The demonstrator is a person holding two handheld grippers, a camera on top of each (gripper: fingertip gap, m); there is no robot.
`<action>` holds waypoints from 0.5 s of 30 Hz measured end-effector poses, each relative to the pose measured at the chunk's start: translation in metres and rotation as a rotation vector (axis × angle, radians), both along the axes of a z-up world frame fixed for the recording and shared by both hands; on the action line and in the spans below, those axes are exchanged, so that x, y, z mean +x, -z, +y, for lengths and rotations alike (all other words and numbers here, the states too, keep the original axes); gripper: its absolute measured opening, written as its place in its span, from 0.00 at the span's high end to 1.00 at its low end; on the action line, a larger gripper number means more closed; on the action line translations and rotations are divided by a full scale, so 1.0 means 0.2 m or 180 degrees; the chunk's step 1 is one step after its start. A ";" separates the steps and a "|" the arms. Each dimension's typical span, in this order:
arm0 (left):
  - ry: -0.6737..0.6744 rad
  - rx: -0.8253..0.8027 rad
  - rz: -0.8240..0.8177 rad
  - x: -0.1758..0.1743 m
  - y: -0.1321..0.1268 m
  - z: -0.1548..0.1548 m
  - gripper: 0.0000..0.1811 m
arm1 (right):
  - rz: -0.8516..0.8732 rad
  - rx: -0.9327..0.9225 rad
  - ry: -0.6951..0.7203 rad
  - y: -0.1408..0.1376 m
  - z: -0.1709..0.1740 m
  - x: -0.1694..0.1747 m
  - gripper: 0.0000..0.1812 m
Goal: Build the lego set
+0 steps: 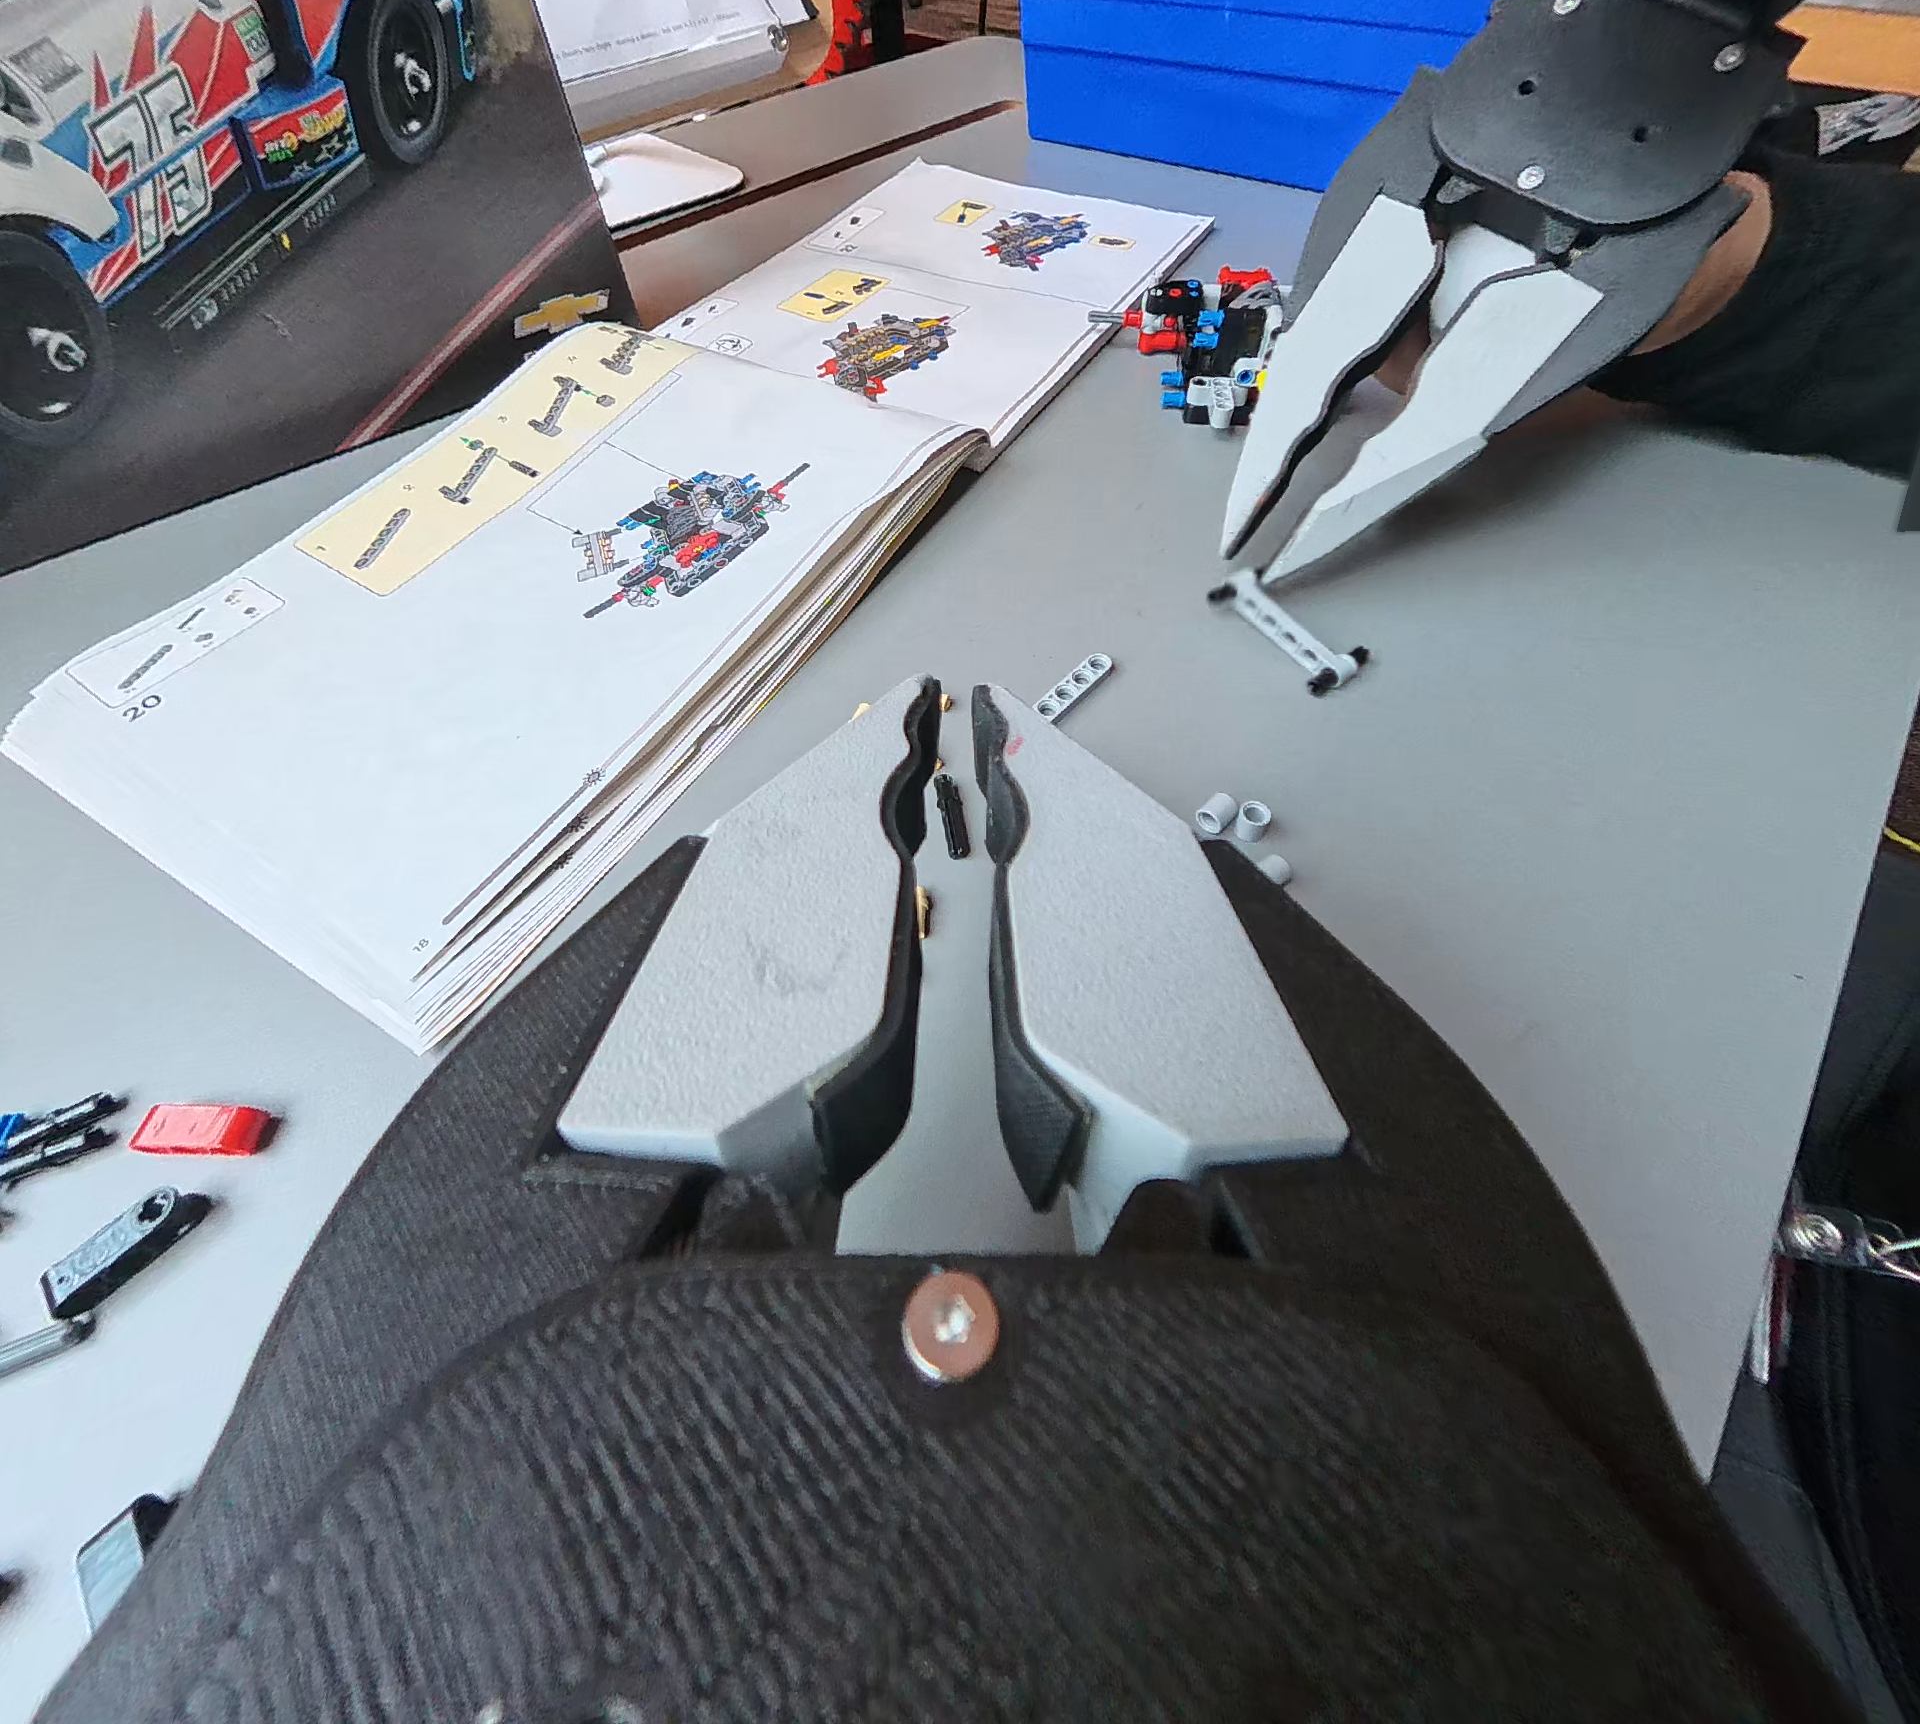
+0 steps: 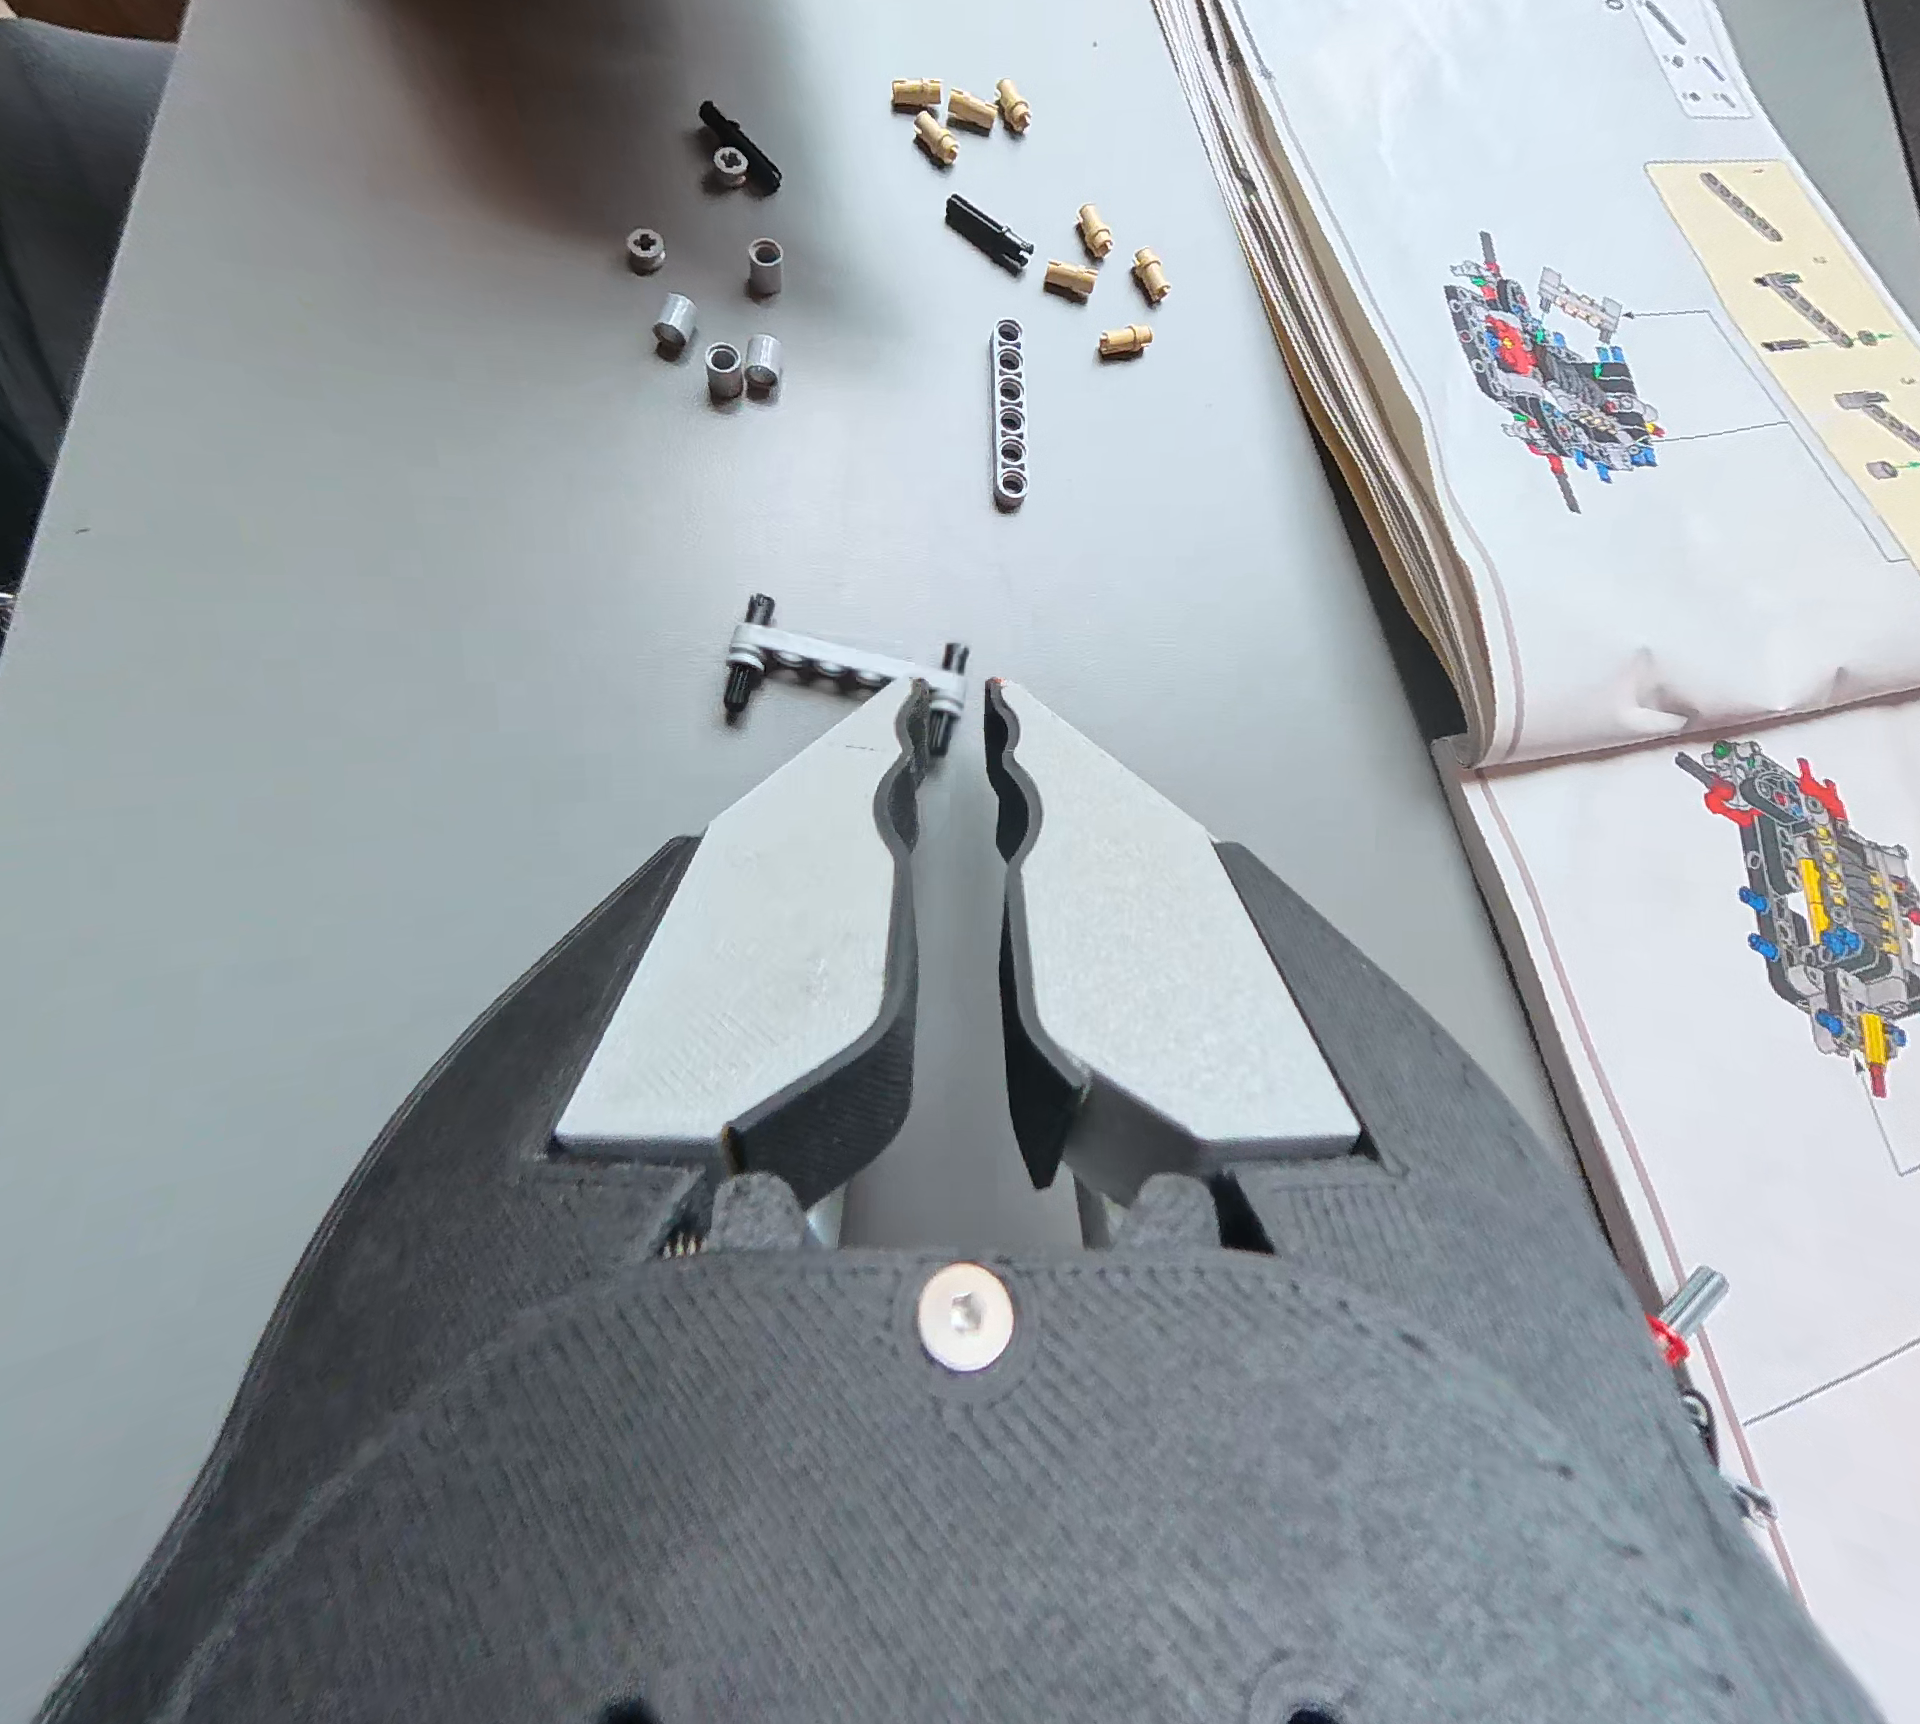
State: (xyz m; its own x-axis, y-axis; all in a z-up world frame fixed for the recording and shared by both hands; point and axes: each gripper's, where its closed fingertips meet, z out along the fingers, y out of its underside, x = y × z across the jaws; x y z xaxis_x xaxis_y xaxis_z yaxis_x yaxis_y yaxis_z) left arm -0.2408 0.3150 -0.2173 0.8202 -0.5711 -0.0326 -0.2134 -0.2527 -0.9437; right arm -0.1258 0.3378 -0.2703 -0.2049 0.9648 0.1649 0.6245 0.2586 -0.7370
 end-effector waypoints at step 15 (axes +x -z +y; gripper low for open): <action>0.0589 -0.0347 -0.0146 0.10 0.04 -0.09 0.96 | 0.0022 0.0044 0.0008 -0.02 0.00 0.00 0.96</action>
